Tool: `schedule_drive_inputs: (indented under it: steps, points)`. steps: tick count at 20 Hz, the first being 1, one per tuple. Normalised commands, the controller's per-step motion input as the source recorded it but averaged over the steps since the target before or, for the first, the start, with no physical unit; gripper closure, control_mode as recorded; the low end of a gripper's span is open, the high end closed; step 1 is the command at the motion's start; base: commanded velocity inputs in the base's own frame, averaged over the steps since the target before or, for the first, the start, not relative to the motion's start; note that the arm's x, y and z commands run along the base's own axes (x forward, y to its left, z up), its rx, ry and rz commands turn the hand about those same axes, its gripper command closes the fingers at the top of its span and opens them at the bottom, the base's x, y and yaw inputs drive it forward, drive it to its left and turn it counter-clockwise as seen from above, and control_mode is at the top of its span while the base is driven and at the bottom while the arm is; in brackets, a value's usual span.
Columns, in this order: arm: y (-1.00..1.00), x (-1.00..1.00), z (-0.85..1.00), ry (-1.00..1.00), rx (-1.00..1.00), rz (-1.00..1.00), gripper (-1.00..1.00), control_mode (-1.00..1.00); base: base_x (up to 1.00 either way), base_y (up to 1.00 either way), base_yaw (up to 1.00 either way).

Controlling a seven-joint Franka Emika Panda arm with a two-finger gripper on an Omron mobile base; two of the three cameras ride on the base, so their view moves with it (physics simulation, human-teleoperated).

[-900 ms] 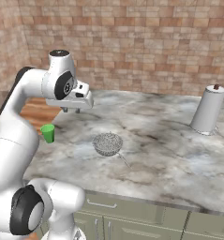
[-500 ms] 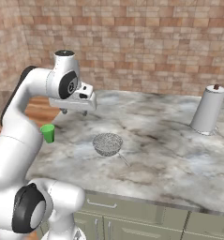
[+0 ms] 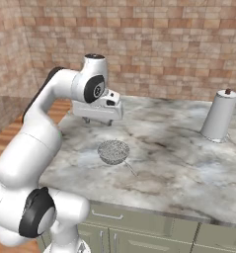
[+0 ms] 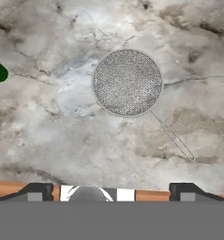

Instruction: Pick the strainer and cup and place them in the sink. Then turn on the water.

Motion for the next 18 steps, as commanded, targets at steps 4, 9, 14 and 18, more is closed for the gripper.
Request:
schedule_drive_inputs:
  steps: [4,9,14,18]
  points:
    - [-0.67,0.02,-0.12,-0.03,0.0,0.09,-1.0,-1.0,0.0,0.0,0.0]
    - [-0.54,-0.06,-0.32,0.0,0.0,0.19,-1.0,-1.0,0.0,0.0,0.0]
    - [-0.3,-0.08,-0.55,0.02,0.0,0.27,-1.0,-1.0,0.0,0.0,0.0]
    - [-0.08,-0.02,-0.75,0.11,0.0,0.31,-1.0,-1.0,0.0,0.0,0.0]
